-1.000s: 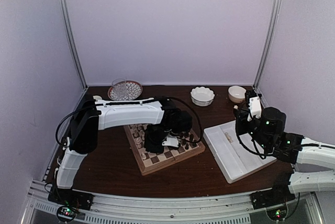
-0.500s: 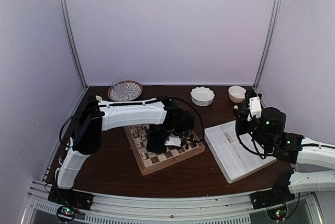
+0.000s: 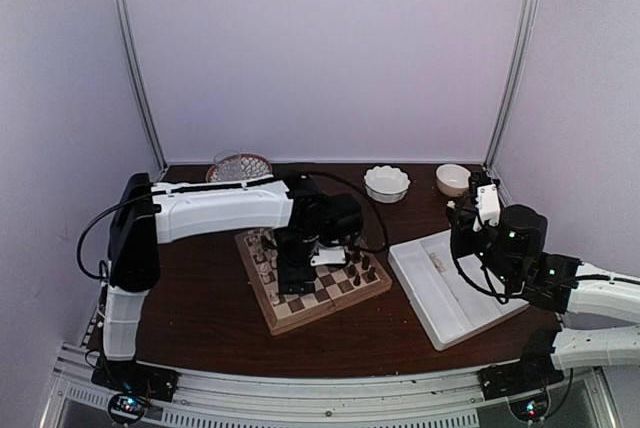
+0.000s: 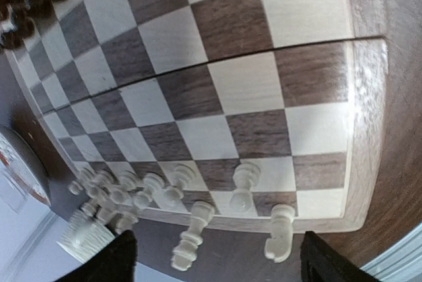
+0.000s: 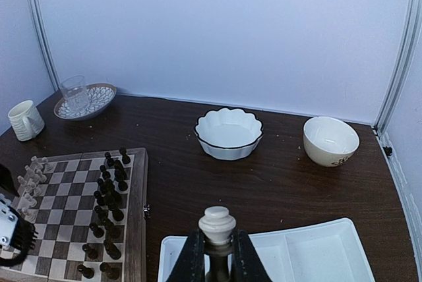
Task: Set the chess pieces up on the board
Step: Move the pawn to f2.
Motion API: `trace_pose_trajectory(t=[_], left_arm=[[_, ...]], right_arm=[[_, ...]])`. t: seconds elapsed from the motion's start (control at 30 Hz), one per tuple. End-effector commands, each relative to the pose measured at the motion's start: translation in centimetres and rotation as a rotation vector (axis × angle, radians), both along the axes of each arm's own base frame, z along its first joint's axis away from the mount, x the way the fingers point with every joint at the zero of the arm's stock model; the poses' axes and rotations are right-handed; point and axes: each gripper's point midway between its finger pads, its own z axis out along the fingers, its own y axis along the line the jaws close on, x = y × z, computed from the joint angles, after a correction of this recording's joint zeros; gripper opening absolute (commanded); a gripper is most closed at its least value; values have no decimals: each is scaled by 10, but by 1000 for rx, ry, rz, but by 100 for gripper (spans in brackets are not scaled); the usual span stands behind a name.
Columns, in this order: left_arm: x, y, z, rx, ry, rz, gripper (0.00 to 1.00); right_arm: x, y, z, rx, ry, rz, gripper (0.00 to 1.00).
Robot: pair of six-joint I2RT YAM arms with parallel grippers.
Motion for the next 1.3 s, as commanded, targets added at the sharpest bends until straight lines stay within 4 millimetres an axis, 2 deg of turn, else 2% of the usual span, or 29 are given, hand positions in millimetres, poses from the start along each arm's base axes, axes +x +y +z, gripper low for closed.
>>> trace_pose_trajectory(t=[0.0,0.13,0.23,0.33,0.43,0.47,0.53,0.67,0.83,0.93,1.07,1.17,1.27], left_arm=[[10,-20,51,-264,-142,44,97],[18,-22,93,-516,-286,84,98],[26,-12,120,-712,-413,167,97],[24,-3,122,-839,-415,240,98],[15,-12,109,-894,-330,242,95],[9,-16,101,-898,-283,220,88],[3,-24,84,-908,-232,185,68],[10,-25,60,-927,-209,226,49],[10,-25,47,-929,-149,286,46],[9,-26,36,-883,-117,300,41],[5,-30,19,-819,-56,302,41],[8,-27,4,-749,-51,320,36],[10,-26,-1,-719,-50,331,33]], right_arm=[[0,-4,0,2,-11,-16,0],[1,-4,-1,0,-8,-18,0],[1,-3,-1,-1,-7,-15,0],[2,1,-5,-6,3,-1,0],[4,3,-9,-16,15,4,0],[5,4,-9,-17,17,4,0],[5,5,-10,-20,18,6,0],[5,4,-9,-21,15,6,0],[7,6,-10,-27,22,6,0],[9,10,-14,-34,34,11,0],[11,12,-17,-42,44,12,0],[11,11,-17,-43,44,11,0],[11,10,-18,-46,43,4,0]])
